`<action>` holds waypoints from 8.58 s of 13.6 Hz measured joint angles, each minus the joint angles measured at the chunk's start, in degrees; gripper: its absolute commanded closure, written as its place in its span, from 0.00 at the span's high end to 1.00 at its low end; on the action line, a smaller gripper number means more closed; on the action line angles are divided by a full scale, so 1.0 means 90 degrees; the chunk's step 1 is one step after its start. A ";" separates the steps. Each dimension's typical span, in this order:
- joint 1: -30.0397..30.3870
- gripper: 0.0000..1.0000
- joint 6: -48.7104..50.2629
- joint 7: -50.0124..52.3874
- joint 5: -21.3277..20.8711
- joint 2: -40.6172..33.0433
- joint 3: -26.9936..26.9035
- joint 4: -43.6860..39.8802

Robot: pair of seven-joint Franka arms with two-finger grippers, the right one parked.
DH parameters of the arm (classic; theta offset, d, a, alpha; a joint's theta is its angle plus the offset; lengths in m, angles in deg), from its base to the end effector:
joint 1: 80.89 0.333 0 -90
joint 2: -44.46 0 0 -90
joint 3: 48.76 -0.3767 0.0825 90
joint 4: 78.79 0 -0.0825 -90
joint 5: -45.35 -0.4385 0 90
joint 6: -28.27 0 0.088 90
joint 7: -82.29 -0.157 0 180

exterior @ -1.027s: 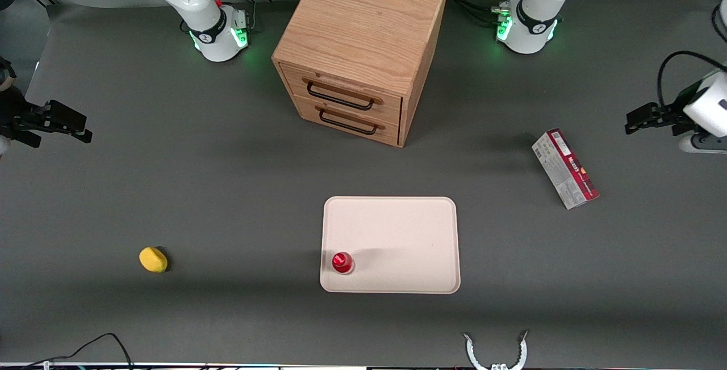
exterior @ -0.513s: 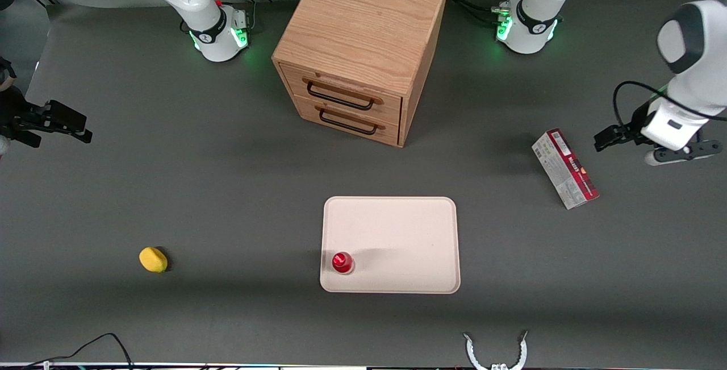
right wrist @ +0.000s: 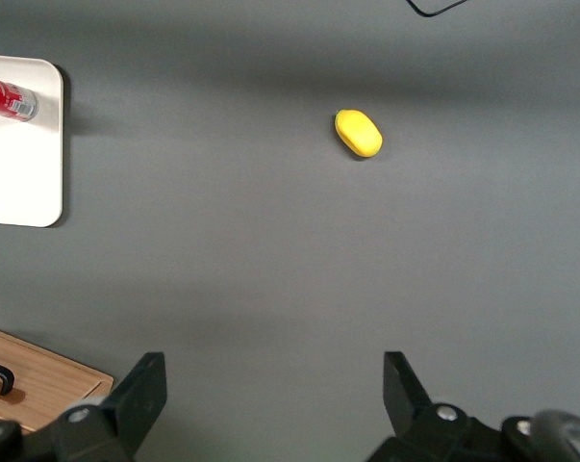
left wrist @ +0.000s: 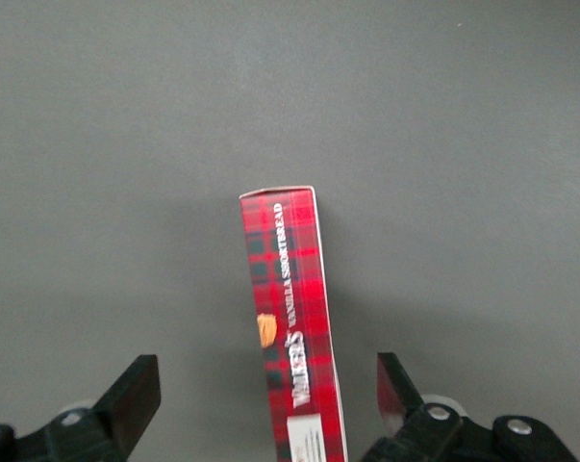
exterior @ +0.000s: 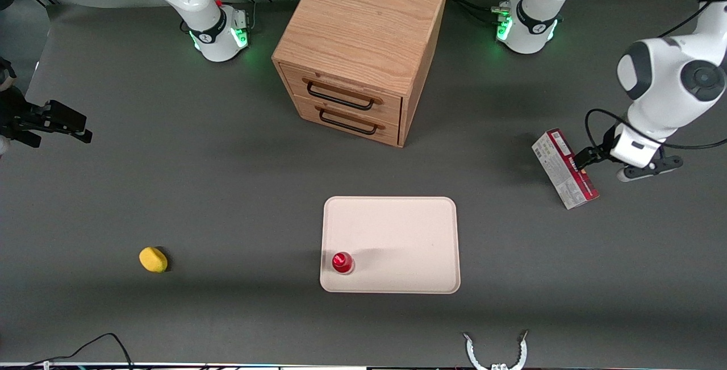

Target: Place red cookie box on tray

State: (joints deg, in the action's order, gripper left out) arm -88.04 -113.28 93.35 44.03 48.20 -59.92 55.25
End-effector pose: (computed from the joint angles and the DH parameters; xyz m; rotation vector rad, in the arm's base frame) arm 0.5594 0.0403 0.2840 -3.0931 -0.3802 -0.1068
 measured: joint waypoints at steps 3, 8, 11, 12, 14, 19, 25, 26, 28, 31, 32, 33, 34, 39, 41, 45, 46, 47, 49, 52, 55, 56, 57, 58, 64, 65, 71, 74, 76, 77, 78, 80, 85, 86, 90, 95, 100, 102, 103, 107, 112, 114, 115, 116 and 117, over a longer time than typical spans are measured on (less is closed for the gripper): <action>-0.0062 1.00 -0.0576 0.0192 0.0000 0.0381 0.0021 0.0107; -0.0088 1.00 -0.1467 0.0327 0.0002 0.0661 0.0025 0.0502; -0.0151 0.85 -0.1793 0.0419 0.0003 0.0756 0.0029 0.0688; -0.0164 0.66 -0.1890 0.0444 0.0003 0.0785 0.0029 0.0728; -0.0175 0.23 -0.1960 0.0486 0.0003 0.0817 0.0029 0.0758; -0.0187 0.00 -0.1984 0.0499 0.0003 0.0825 0.0030 0.0768; -0.0190 0.00 -0.1873 0.0499 0.0003 0.0723 0.0049 0.0712; -0.0191 0.00 -0.1538 0.0499 0.0003 0.0585 0.0089 0.0614; -0.0197 0.00 -0.0142 0.0496 0.0003 0.0117 0.0214 0.0113; -0.0203 0.00 0.2302 0.0494 0.0002 -0.0567 0.0417 -0.1140; -0.0204 0.00 0.2939 0.0476 0.0001 -0.0687 0.0475 -0.1594; -0.0205 0.00 0.3440 0.0428 0.0001 -0.0747 0.0520 -0.2012; -0.0206 0.00 0.3792 0.0361 0.0001 -0.0760 0.0551 -0.2358; -0.0229 0.00 0.4678 0.0170 0.0073 -0.0536 0.0935 -0.3638; -0.0245 0.00 0.5240 0.0233 0.0309 -0.0164 0.1185 -0.4461; -0.0273 0.00 0.5639 0.1225 0.0386 0.0761 0.2046 -0.5753; -0.0326 0.00 0.5619 0.1567 0.0387 0.0997 0.2277 -0.5897; -0.0441 0.00 0.5502 0.1874 0.0377 0.1252 0.2423 -0.6020; -0.0792 0.00 0.5011 0.2434 0.0260 0.1790 0.2506 -0.6238; -0.1166 0.00 0.4424 0.3019 0.0131 0.2553 0.2511 -0.6602; -0.1359 0.00 0.3640 0.3459 -0.0092 0.3209 0.2511 -0.6783; -0.1390 0.00 0.3367 0.3529 -0.0133 0.3418 0.2510 -0.6793; -0.1421 0.00 0.3089 0.3558 -0.0210 0.3625 0.2510 -0.6795; -0.1451 0.00 0.2866 0.3588 -0.0280 0.3812 0.2509 -0.6801; -0.1506 0.00 0.2368 0.3770 -0.0359 0.4253 0.2486 -0.6744; -0.1507 0.00 0.2220 0.3776 -0.0369 0.4306 0.2467 -0.6679; -0.1499 0.00 0.1575 0.3778 -0.0873 0.4679 0.2262 -0.6543; -0.1499 0.00 0.1371 0.3778 -0.0983 0.4795 0.2248 -0.6538; -0.1499 0.00 0.1329 0.3778 -0.0990 0.4841 0.2248 -0.6535; -0.1499 0.00 0.1272 0.3778 -0.0993 0.4864 0.2248 -0.6527; -0.1500 0.11 0.1216 0.3778 -0.0994 0.4894 0.2248 -0.6516; -0.1501 0.78 0.1136 0.3778 -0.0997 0.4947 0.2248 -0.6507; -0.1501 1.00 0.1136 0.3778 -0.0998 0.4947 0.2248 -0.6464; -0.1501 1.00 0.1151 0.3778 -0.0996 0.4941 0.2248 -0.6474; -0.1496 1.00 0.2161 0.3779 -0.0990 0.4747 0.2252 -0.6853; -0.1327 1.00 0.3719 0.3306 -0.0968 0.3882 0.2254 -0.7137; -0.0725 1.00 0.5216 0.1619 -0.0772 0.2787 0.2237 -0.7141; -0.0480 1.00 0.5788 0.1020 -0.0759 0.2389 0.2234 -0.7139; -0.0348 1.00 0.6059 0.0715 -0.0756 0.2181 0.2230 -0.7136; 0.0243 1.00 0.7132 -0.0415 -0.0725 0.1383 0.2203 -0.7106; 0.1075 1.00 0.7383 -0.2105 -0.0227 0.0514 0.1801 -0.6523; 0.0564 1.00 0.7373 -0.2434 -0.0169 0.0395 0.1022 -0.6370; 0.0227 1.00 0.7361 -0.2547 -0.0148 0.0394 0.0590 -0.6361; -0.0037 1.00 0.7335 -0.2605 -0.0143 0.0397 0.0257 -0.6360; -0.0175 1.00 0.7299 -0.2628 -0.0143 0.0395 0.0075 -0.6362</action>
State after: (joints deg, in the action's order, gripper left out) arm -89.61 -47.59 69.69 42.74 51.76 -59.24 -2.01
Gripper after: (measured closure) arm 0.000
